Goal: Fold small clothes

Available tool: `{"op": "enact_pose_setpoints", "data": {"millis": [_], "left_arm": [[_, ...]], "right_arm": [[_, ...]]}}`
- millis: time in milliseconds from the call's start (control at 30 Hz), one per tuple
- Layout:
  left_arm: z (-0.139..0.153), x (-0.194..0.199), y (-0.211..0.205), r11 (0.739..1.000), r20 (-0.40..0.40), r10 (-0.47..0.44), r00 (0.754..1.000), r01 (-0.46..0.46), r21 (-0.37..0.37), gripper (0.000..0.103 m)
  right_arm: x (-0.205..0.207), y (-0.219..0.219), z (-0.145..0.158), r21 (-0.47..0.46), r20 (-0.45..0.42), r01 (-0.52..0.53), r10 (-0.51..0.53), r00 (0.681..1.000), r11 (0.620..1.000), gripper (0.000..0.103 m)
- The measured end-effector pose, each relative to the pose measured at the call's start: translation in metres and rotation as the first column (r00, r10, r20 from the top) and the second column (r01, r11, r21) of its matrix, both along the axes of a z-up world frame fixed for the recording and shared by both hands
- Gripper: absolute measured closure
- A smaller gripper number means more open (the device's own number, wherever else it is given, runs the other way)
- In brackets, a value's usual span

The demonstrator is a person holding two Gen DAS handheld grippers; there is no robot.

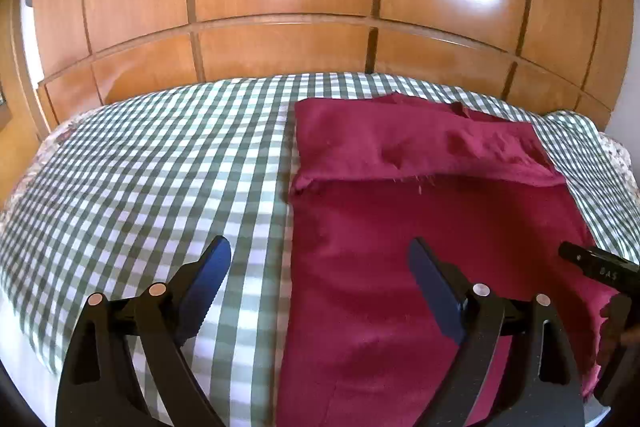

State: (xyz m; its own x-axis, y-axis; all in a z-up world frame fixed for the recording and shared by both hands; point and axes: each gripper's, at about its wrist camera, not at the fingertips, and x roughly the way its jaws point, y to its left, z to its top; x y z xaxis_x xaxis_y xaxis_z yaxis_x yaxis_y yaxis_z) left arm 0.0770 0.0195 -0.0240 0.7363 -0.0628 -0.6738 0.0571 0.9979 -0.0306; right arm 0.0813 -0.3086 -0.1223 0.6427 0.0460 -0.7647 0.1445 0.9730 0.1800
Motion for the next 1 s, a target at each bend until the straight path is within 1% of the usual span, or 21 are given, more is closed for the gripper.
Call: {"op": "enact_pose_setpoints", "data": {"millis": [267, 333, 467, 567, 700, 733, 767, 800, 833, 867, 933, 967, 1000], "left_arm": [[-0.005, -0.024, 0.002, 1.000, -0.001, -0.022, 1.000, 0.022, 0.005, 0.014], [-0.009, -0.029, 0.002, 1.000, -0.012, -0.025, 1.000, 0.026, 0.014, 0.014], [-0.016, -0.036, 0.004, 0.999, -0.038, -0.031, 0.999, 0.032, 0.009, 0.014], [-0.025, -0.044, 0.007, 0.998, -0.084, -0.063, 0.994, 0.063, -0.009, 0.014], [-0.036, -0.057, 0.012, 0.992, -0.155, -0.123, 0.980, 0.118, -0.041, 0.014], [-0.039, -0.060, 0.015, 0.990, -0.176, -0.135, 0.975, 0.128, -0.054, 0.017], [-0.044, -0.066, 0.020, 0.988, -0.207, -0.151, 0.967, 0.138, -0.076, 0.023], [-0.047, -0.070, 0.023, 0.985, -0.228, -0.161, 0.960, 0.142, -0.095, 0.025], [-0.050, -0.074, 0.025, 0.982, -0.243, -0.172, 0.955, 0.147, -0.118, 0.031], [-0.055, -0.079, 0.030, 0.976, -0.262, -0.188, 0.947, 0.150, -0.156, 0.032], [-0.059, -0.083, 0.035, 0.971, -0.280, -0.196, 0.940, 0.147, -0.187, 0.034], [-0.061, -0.085, 0.036, 0.967, -0.291, -0.209, 0.934, 0.153, -0.204, 0.034], [-0.061, -0.085, 0.035, 0.959, -0.297, -0.236, 0.925, 0.172, -0.227, 0.034]], "right_arm": [[-0.021, -0.010, 0.004, 0.010, 0.004, 0.012, -0.012, 1.000, 1.000, 0.002], [-0.028, -0.013, 0.007, 0.011, 0.005, 0.018, -0.019, 1.000, 1.000, 0.002], [-0.043, -0.020, 0.010, -0.005, 0.007, 0.030, -0.030, 1.000, 1.000, 0.002], [-0.058, -0.031, 0.012, -0.023, 0.007, 0.052, -0.052, 0.999, 0.998, 0.002], [-0.080, -0.052, 0.004, 0.015, -0.027, 0.066, -0.066, 0.997, 0.998, 0.002], [-0.087, -0.056, 0.001, 0.035, -0.041, 0.059, -0.058, 0.997, 0.998, 0.002], [-0.094, -0.060, -0.002, 0.051, -0.057, 0.052, -0.049, 0.997, 0.997, 0.003], [-0.103, -0.062, -0.005, 0.069, -0.070, 0.040, -0.035, 0.997, 0.997, 0.004], [-0.110, -0.062, -0.007, 0.076, -0.075, 0.031, -0.025, 0.997, 0.997, 0.008], [-0.117, -0.061, -0.009, 0.083, -0.080, 0.023, -0.016, 0.997, 0.996, 0.010], [-0.132, -0.062, -0.015, 0.099, -0.098, 0.018, -0.008, 0.995, 0.995, 0.027], [-0.136, -0.061, -0.017, 0.105, -0.105, 0.018, -0.007, 0.994, 0.994, 0.031], [-0.139, -0.061, -0.019, 0.111, -0.108, 0.015, -0.003, 0.994, 0.994, 0.038]]}}
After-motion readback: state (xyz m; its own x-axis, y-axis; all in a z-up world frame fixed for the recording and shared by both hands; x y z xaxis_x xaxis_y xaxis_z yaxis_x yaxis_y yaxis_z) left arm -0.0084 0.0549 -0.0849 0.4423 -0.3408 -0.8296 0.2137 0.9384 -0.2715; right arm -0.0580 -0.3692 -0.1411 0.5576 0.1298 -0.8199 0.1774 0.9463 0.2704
